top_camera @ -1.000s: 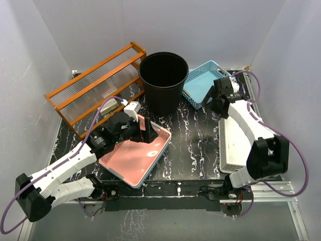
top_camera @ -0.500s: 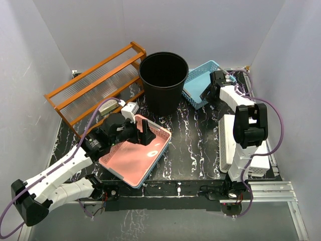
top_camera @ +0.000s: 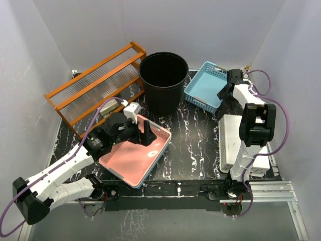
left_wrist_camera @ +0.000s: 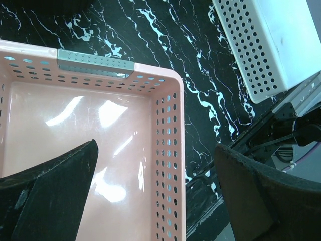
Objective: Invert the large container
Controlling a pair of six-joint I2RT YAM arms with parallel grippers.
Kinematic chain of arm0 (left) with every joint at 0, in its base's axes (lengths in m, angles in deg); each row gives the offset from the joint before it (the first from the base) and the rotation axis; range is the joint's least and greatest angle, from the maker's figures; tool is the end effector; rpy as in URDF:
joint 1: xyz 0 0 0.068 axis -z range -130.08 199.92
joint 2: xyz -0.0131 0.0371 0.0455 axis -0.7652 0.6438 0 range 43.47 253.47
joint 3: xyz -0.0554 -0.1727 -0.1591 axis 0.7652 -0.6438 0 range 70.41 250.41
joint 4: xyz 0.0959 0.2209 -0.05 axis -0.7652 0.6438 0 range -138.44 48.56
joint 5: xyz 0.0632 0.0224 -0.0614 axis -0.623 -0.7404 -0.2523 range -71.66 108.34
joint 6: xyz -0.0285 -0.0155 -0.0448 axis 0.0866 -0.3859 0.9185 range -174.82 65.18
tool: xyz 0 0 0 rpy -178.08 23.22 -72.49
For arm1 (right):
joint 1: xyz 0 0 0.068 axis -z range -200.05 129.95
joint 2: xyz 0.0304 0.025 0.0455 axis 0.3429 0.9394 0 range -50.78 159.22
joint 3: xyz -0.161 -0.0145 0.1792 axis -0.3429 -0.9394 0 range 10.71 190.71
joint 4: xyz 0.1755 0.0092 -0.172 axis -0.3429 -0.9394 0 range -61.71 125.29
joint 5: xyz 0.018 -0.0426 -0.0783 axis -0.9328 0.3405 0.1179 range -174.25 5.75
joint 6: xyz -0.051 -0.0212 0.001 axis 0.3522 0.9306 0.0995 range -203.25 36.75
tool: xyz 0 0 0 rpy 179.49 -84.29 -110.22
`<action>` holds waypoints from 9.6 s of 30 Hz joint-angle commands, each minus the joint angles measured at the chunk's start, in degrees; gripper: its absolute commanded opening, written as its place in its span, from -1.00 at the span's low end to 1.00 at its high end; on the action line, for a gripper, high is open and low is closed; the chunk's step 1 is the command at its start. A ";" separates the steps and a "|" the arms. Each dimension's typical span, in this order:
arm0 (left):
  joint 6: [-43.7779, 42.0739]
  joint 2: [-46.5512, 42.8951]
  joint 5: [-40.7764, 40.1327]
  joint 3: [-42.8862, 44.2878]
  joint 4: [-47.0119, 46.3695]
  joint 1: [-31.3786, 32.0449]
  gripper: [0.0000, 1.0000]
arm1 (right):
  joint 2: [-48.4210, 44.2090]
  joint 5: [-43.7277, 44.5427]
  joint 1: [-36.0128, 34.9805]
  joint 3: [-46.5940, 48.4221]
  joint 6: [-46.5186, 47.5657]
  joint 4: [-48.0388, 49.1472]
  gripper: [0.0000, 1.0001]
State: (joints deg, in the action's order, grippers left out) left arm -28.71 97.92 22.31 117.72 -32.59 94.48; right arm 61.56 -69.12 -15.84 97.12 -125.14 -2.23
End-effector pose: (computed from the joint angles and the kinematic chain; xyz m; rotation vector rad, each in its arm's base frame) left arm 0.1565 -0.1578 0.2891 0.3797 2.0417 -0.8534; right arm 0.3871 -0.0383 0.1829 1.1004 2.3763 -0.1294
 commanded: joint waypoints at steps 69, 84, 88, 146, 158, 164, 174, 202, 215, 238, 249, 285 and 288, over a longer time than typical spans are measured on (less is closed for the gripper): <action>-0.82 -7.39 -5.77 4.04 7.30 -0.28 0.97 | 4.81 -13.32 -14.48 33.06 8.32 3.94 -1.00; -0.32 -9.02 -6.71 5.89 10.86 -0.26 0.97 | -5.46 -43.89 -6.00 14.52 0.54 22.46 -1.00; 0.21 -8.79 -6.35 5.24 10.37 -0.26 0.97 | -7.44 -48.71 -3.85 9.69 0.22 26.28 -1.00; -4.11 -0.46 2.97 7.90 3.14 -0.26 0.97 | -3.44 -67.54 16.01 -11.06 -7.74 42.78 -1.00; -4.88 1.02 3.81 9.68 3.12 -0.26 0.97 | -4.11 -62.67 19.82 -13.54 -5.89 36.26 -1.00; -4.75 1.69 4.18 9.47 2.34 -0.26 0.97 | -4.00 -59.55 21.54 -15.62 -5.92 34.28 -0.89; -4.54 1.43 3.77 9.45 3.21 -0.26 0.97 | -3.72 -56.49 21.54 -18.36 -5.11 33.78 -0.28; -3.09 -1.80 -9.84 8.32 6.37 -0.26 0.97 | -24.11 -20.33 1.97 -6.43 11.12 14.21 0.52; -1.93 -0.32 -19.49 8.82 10.30 -0.26 0.97 | -30.69 -12.58 -30.52 2.20 22.02 0.96 0.97; -2.24 -0.07 -8.52 8.75 15.23 3.52 0.97 | -15.47 2.25 -31.51 24.21 10.40 -3.21 0.96; -3.61 1.19 -6.32 7.62 12.08 3.52 0.97 | -10.57 -5.91 -24.68 26.04 12.71 -6.86 0.89; -2.05 -0.12 -12.93 8.80 6.51 3.43 0.97 | -44.61 -3.09 -20.02 -19.19 9.48 14.69 -1.00; -1.66 -0.34 -11.69 7.94 5.93 3.38 0.97 | -49.96 -0.07 -20.03 -25.35 9.07 13.38 -1.00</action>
State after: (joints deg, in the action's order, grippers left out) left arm -31.21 98.27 10.59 127.07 -26.05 97.78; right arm 17.45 -73.60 -35.47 76.88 -113.73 4.81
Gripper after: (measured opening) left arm 0.986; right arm 0.069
